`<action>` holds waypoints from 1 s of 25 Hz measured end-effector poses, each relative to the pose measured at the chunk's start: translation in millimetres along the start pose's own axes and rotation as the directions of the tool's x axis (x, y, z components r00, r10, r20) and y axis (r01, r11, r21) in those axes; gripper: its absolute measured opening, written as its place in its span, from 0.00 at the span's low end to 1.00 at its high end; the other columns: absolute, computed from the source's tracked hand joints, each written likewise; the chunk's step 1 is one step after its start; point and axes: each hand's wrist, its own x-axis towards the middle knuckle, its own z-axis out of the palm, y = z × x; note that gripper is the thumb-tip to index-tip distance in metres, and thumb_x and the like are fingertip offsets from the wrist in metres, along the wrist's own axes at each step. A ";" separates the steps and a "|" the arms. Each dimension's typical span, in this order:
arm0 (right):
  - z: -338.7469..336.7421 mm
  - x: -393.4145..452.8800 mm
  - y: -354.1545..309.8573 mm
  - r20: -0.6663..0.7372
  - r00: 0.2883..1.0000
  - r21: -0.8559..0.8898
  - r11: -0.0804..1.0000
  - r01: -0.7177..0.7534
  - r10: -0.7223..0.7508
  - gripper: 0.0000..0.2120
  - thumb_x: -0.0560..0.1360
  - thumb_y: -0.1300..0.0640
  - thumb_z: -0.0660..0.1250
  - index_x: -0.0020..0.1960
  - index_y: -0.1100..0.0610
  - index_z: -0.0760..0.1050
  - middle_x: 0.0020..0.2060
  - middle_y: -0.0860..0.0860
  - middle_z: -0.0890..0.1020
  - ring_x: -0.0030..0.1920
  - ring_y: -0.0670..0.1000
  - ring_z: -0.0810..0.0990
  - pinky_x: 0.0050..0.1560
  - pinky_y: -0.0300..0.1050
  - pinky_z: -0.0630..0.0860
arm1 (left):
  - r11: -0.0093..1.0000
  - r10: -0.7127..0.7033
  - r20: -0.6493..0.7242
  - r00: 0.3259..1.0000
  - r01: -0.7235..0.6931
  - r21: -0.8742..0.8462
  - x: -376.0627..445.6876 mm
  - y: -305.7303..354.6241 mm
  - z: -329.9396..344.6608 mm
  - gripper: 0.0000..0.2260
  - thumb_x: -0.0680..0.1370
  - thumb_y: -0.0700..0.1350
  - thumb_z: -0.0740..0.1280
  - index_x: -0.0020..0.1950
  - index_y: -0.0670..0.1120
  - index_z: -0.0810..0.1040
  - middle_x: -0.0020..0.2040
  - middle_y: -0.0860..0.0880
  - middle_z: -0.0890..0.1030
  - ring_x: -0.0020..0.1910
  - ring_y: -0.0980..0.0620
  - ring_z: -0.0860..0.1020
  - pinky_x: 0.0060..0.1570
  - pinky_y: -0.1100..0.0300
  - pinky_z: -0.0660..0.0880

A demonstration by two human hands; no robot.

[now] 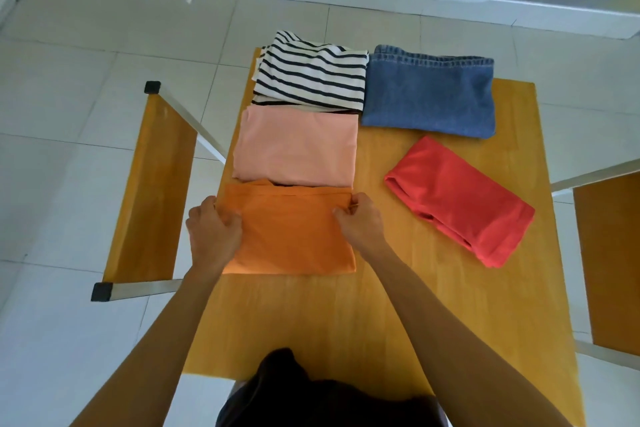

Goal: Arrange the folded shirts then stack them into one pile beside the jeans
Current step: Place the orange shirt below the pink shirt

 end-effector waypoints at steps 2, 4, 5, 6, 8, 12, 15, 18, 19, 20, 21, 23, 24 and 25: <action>2.0 1.7 4.7 -0.010 1.000 0.007 1.000 0.000 0.000 0.13 0.75 0.54 0.70 0.55 0.60 0.77 0.46 0.54 0.82 0.49 0.57 0.81 0.52 0.55 0.78 | 0.985 0.145 -0.117 0.982 -0.132 0.115 -15.6 11.3 7.1 0.21 0.79 0.42 0.62 0.71 0.44 0.67 0.71 0.40 0.69 0.70 0.39 0.67 0.67 0.39 0.66; 2.1 3.0 6.3 -0.030 1.000 0.017 1.000 0.004 -0.003 0.12 0.75 0.53 0.69 0.53 0.60 0.77 0.45 0.54 0.82 0.48 0.57 0.81 0.51 0.55 0.79 | 0.931 0.330 -0.133 0.934 -0.299 0.208 -32.2 19.2 19.5 0.19 0.79 0.41 0.61 0.71 0.44 0.69 0.73 0.41 0.67 0.72 0.39 0.65 0.70 0.39 0.62; 2.4 3.8 6.3 -0.036 0.999 0.017 1.000 0.005 -0.004 0.12 0.76 0.52 0.69 0.53 0.60 0.77 0.45 0.54 0.82 0.48 0.57 0.81 0.50 0.54 0.79 | 0.897 0.401 -0.098 0.911 -0.369 0.245 -37.8 19.5 27.7 0.19 0.80 0.43 0.60 0.71 0.45 0.69 0.74 0.41 0.67 0.74 0.39 0.64 0.72 0.39 0.60; 3.0 4.3 6.5 -0.037 0.999 0.017 1.000 0.001 -0.001 0.12 0.77 0.51 0.68 0.53 0.60 0.77 0.45 0.54 0.82 0.48 0.56 0.81 0.50 0.54 0.79 | 0.869 0.440 -0.042 0.897 -0.413 0.273 -41.7 17.9 35.8 0.20 0.81 0.47 0.58 0.73 0.46 0.69 0.76 0.42 0.66 0.76 0.40 0.62 0.74 0.40 0.56; 3.5 4.3 7.2 -0.037 0.999 0.019 1.000 -0.009 0.009 0.13 0.77 0.51 0.67 0.54 0.60 0.77 0.46 0.53 0.82 0.48 0.56 0.81 0.51 0.54 0.79 | 0.832 0.450 0.064 0.890 -0.445 0.330 -42.5 8.0 49.2 0.25 0.82 0.55 0.52 0.77 0.48 0.64 0.79 0.44 0.61 0.78 0.41 0.56 0.76 0.40 0.49; 1.1 5.7 11.1 -0.044 0.997 0.074 0.996 -0.055 0.058 0.10 0.77 0.53 0.67 0.54 0.59 0.78 0.46 0.53 0.83 0.48 0.55 0.82 0.52 0.54 0.80 | 0.752 0.444 0.167 0.880 -0.468 0.464 -32.8 -9.7 58.3 0.28 0.81 0.59 0.47 0.80 0.50 0.56 0.80 0.44 0.55 0.79 0.42 0.52 0.76 0.39 0.46; -2.2 5.6 11.7 -0.034 0.997 0.109 0.992 -0.065 0.070 0.08 0.77 0.55 0.67 0.53 0.58 0.79 0.44 0.52 0.83 0.47 0.55 0.82 0.47 0.51 0.79 | 0.785 0.385 0.177 0.906 -0.422 0.454 -34.2 4.8 56.7 0.30 0.79 0.58 0.48 0.80 0.48 0.55 0.81 0.43 0.53 0.80 0.41 0.49 0.75 0.39 0.41; -12.8 3.1 13.4 -0.071 0.997 0.157 0.987 -0.027 0.038 0.06 0.76 0.58 0.66 0.51 0.57 0.80 0.42 0.49 0.83 0.46 0.53 0.82 0.40 0.43 0.76 | 0.822 0.370 0.177 0.912 -0.410 0.395 -45.6 25.7 55.7 0.30 0.79 0.54 0.53 0.79 0.45 0.56 0.81 0.43 0.53 0.80 0.42 0.47 0.75 0.40 0.39; -20.6 1.6 15.5 -0.141 0.990 0.125 0.992 0.023 -0.005 0.07 0.76 0.59 0.66 0.51 0.57 0.80 0.43 0.50 0.83 0.47 0.53 0.82 0.40 0.40 0.75 | 0.822 0.396 0.179 0.901 -0.435 0.368 -50.1 32.9 56.4 0.29 0.79 0.53 0.55 0.79 0.45 0.57 0.81 0.43 0.53 0.80 0.43 0.47 0.75 0.41 0.39; -30.0 0.5 17.8 -0.235 0.970 0.048 0.996 0.081 -0.067 0.08 0.76 0.60 0.66 0.52 0.57 0.81 0.46 0.51 0.83 0.49 0.53 0.81 0.43 0.40 0.74 | 0.819 0.427 0.178 0.886 -0.463 0.340 -54.5 40.5 57.6 0.27 0.80 0.51 0.58 0.78 0.45 0.59 0.80 0.44 0.54 0.80 0.44 0.47 0.75 0.41 0.39; -40.1 0.8 21.4 -0.332 0.932 -0.065 0.989 0.132 -0.146 0.09 0.75 0.60 0.66 0.54 0.57 0.81 0.51 0.52 0.83 0.54 0.55 0.80 0.48 0.42 0.74 | 0.813 0.460 0.174 0.871 -0.492 0.312 -59.1 48.4 59.2 0.26 0.80 0.50 0.59 0.77 0.46 0.61 0.80 0.44 0.54 0.80 0.45 0.47 0.76 0.42 0.39; -62.2 5.4 34.3 -0.422 0.868 -0.316 0.940 0.131 -0.262 0.16 0.75 0.60 0.67 0.62 0.55 0.78 0.63 0.54 0.78 0.66 0.57 0.73 0.62 0.52 0.70 | 0.795 0.522 0.177 0.834 -0.551 0.255 -69.2 63.9 66.3 0.24 0.80 0.48 0.60 0.76 0.46 0.63 0.81 0.45 0.54 0.80 0.47 0.46 0.76 0.44 0.40; -71.1 9.1 43.8 -0.390 0.881 -0.421 0.903 0.089 -0.268 0.21 0.75 0.58 0.66 0.68 0.54 0.75 0.70 0.54 0.73 0.73 0.58 0.66 0.68 0.58 0.65 | 0.786 0.544 0.190 0.817 -0.576 0.225 -74.6 70.7 70.5 0.24 0.80 0.47 0.61 0.75 0.46 0.64 0.81 0.46 0.54 0.80 0.48 0.45 0.76 0.44 0.42; -77.7 12.3 55.5 -0.318 0.918 -0.507 0.860 0.047 -0.238 0.25 0.77 0.56 0.66 0.73 0.53 0.69 0.76 0.53 0.66 0.78 0.57 0.59 0.73 0.61 0.58 | 0.776 0.566 0.205 0.799 -0.600 0.197 -79.9 76.8 74.9 0.23 0.80 0.46 0.61 0.75 0.46 0.65 0.81 0.46 0.54 0.80 0.49 0.46 0.77 0.45 0.44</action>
